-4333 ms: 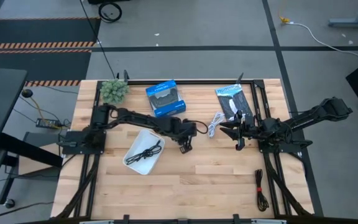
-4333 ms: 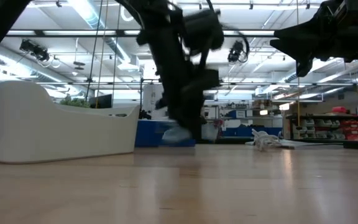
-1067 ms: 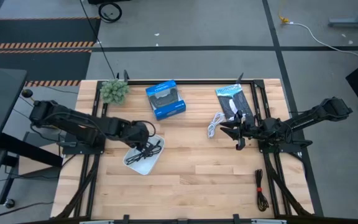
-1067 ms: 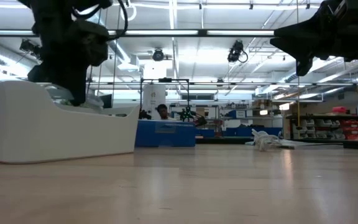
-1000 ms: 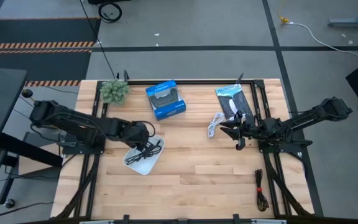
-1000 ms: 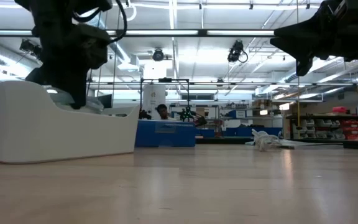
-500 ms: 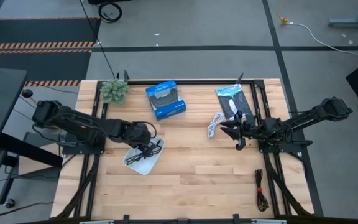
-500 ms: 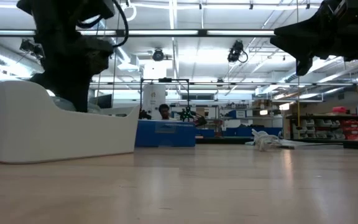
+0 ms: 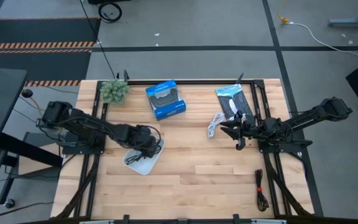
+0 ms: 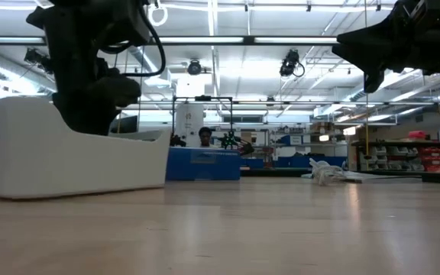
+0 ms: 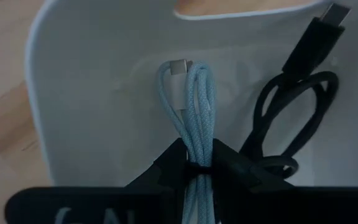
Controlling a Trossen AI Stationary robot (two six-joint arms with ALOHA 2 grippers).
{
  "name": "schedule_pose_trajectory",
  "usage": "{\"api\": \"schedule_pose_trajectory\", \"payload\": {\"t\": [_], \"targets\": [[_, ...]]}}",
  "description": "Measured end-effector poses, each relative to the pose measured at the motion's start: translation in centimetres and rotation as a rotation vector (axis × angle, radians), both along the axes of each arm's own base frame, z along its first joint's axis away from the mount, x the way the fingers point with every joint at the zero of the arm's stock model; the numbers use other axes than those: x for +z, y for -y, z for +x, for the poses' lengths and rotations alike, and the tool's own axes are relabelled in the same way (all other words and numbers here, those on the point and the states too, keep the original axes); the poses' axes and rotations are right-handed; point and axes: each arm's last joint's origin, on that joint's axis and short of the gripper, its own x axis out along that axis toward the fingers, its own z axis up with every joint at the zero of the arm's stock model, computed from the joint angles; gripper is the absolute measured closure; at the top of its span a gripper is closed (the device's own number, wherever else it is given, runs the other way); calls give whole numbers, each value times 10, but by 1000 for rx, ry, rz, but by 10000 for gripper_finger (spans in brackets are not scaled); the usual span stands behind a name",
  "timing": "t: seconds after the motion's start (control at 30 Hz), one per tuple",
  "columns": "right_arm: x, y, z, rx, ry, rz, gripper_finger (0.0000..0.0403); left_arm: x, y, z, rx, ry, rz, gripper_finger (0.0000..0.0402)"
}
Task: Pick and place USB-C Cables
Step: Put the blue charger cable into the white bin, then put the white charger cable into the white bin
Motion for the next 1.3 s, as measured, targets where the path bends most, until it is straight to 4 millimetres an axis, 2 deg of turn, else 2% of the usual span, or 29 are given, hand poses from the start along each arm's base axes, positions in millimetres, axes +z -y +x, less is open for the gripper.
{"api": "schedule_pose_trajectory", "payload": {"t": [0.3, 0.53, 0.63, 0.77, 0.97, 1.13, 1.3], "targets": [[0, 0, 0, 0, -1, 0, 289, 3, 5, 4, -16, 9, 30, 329], [0, 0, 0, 0, -1, 0, 289, 16, 6, 10, -33, -4, 57, 270], [0, 0, 0, 0, 0, 0, 289, 30, 7, 14, -52, -30, 80, 248], [0, 0, 0, 0, -1, 0, 289, 61, 7, 20, -62, -49, 120, 236], [0, 0, 0, 0, 0, 0, 289, 106, 9, 39, -54, 80, 170, 235], [0, 0, 0, 0, 0, 0, 289, 115, 9, 62, -90, 96, 206, 235], [0, 0, 0, 0, 0, 0, 289, 120, 1, 89, -116, 86, 213, 235]]}}
